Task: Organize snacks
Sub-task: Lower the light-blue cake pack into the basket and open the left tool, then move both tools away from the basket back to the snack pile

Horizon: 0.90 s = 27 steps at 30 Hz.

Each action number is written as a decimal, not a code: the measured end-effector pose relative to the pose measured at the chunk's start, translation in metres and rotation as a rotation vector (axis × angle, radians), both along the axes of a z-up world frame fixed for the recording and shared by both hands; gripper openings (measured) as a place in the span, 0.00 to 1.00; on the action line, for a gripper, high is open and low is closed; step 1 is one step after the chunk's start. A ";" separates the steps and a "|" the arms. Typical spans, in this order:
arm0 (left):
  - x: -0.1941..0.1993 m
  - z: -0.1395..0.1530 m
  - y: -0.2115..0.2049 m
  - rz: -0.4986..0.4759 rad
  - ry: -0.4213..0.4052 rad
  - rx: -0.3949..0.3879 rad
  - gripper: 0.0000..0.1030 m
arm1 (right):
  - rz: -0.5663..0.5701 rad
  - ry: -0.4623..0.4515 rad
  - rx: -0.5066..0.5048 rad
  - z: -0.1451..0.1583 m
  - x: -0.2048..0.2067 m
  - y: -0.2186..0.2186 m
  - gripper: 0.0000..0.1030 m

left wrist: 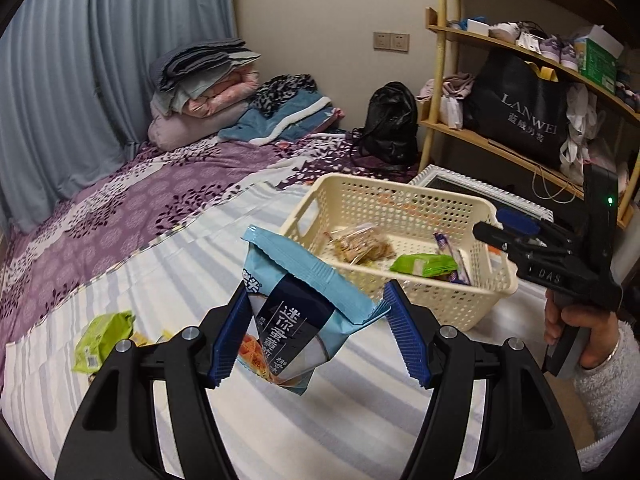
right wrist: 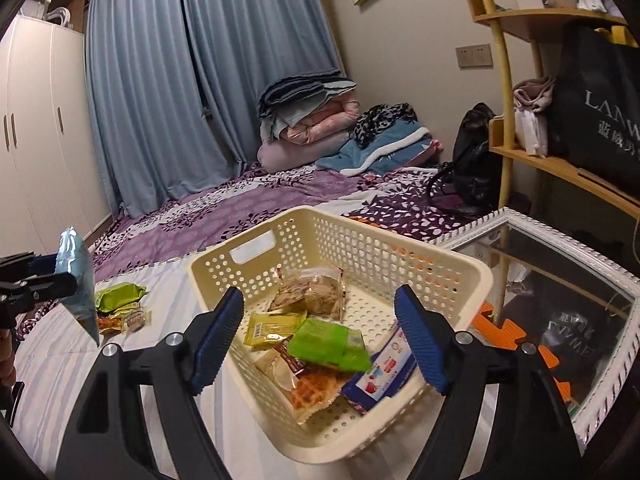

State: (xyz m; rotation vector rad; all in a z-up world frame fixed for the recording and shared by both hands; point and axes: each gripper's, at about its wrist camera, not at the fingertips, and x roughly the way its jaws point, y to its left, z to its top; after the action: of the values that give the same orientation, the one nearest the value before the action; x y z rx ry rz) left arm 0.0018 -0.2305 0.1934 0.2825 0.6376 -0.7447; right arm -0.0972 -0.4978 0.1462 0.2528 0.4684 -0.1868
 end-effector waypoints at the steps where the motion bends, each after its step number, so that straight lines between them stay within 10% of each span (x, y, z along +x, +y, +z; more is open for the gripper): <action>1: 0.001 0.001 -0.007 -0.011 -0.001 -0.001 0.66 | -0.002 -0.004 0.000 0.000 -0.003 0.000 0.75; 17: 0.034 -0.004 -0.121 -0.151 0.008 -0.022 0.66 | -0.071 -0.031 0.026 0.000 -0.035 -0.021 0.75; 20: 0.039 -0.010 -0.134 -0.145 0.009 -0.013 0.83 | -0.074 -0.024 0.029 -0.002 -0.036 -0.022 0.76; 27: 0.042 -0.015 -0.126 -0.109 0.022 -0.010 0.87 | -0.068 -0.005 0.045 -0.010 -0.035 -0.021 0.77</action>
State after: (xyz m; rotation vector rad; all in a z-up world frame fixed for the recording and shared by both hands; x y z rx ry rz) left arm 0.0441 -0.3561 0.1780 0.3019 0.6428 -0.8568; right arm -0.1319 -0.5187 0.1362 0.3137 0.4601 -0.2425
